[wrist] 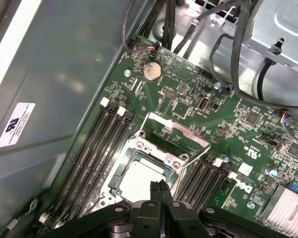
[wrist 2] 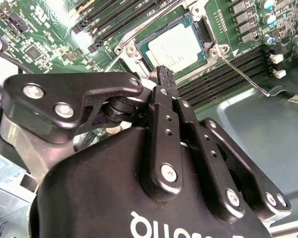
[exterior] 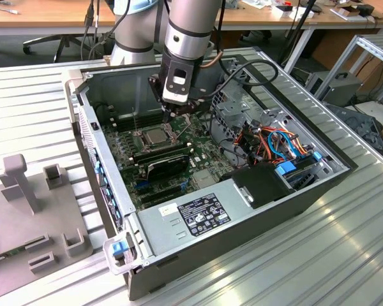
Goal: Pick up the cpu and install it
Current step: 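Close the cpu cover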
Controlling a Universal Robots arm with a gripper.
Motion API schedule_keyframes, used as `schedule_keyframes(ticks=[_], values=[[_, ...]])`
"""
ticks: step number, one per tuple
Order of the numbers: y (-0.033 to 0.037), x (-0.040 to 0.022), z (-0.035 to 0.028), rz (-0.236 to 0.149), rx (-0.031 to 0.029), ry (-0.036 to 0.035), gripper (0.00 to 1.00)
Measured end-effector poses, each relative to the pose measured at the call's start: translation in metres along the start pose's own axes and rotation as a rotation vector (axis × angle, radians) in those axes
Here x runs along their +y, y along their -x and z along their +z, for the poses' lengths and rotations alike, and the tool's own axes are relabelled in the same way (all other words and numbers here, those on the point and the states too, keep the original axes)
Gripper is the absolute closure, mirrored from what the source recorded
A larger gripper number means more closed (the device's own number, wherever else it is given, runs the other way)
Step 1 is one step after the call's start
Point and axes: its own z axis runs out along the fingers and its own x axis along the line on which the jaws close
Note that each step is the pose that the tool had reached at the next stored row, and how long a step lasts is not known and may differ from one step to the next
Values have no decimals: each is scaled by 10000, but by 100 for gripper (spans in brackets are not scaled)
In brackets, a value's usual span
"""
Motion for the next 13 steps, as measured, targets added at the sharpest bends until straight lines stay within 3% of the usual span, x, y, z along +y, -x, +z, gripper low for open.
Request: schedule_keyframes(ticks=[13], values=[[0, 0, 0, -1097, -3, -43, 89]])
